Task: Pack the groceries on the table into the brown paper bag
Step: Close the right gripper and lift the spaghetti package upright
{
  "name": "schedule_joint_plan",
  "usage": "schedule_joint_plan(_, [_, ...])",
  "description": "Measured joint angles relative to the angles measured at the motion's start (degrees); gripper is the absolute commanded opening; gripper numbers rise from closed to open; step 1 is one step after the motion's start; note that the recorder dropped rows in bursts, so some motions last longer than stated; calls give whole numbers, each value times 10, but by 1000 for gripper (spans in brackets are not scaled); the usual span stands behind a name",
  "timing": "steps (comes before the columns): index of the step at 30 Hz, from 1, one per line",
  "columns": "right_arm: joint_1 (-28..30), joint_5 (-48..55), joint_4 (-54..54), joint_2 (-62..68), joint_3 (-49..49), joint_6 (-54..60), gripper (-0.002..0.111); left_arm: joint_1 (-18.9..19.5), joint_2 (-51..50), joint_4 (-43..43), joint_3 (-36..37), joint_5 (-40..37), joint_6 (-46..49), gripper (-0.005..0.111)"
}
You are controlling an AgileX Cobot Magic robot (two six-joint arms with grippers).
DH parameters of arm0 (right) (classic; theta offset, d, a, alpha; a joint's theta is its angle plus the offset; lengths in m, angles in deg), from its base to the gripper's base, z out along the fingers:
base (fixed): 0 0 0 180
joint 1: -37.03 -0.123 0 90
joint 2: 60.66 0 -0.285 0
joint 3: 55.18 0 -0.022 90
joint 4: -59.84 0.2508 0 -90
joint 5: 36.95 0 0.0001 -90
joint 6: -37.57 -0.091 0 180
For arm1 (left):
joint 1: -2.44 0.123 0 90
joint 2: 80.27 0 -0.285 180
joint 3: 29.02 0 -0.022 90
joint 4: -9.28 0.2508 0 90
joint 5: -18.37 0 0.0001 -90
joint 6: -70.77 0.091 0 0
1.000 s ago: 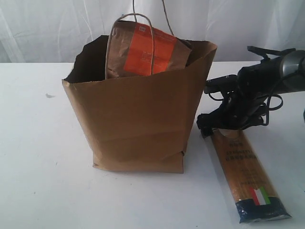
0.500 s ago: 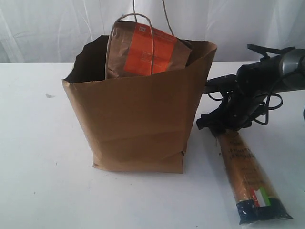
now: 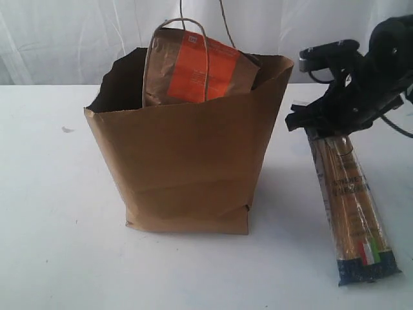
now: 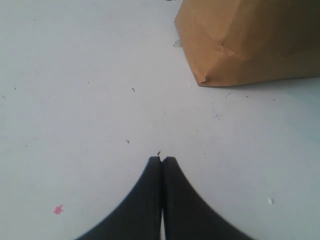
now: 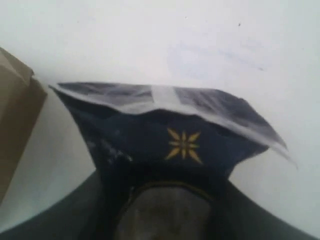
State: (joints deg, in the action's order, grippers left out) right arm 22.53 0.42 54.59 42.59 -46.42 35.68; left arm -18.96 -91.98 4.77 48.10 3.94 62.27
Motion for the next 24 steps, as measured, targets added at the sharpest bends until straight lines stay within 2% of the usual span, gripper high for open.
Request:
schedule_joint_plan(15, [0, 38, 2, -213, 1, 0, 0, 0, 0, 0, 0, 0, 0, 0])
schedule_joint_plan(19, [0, 25, 10, -265, -6, 0, 0, 0, 0, 0, 0, 0, 0, 0])
schedule_joint_plan(24, [0, -20, 32, -313, -63, 1, 0, 0, 0, 0, 0, 0, 0, 0])
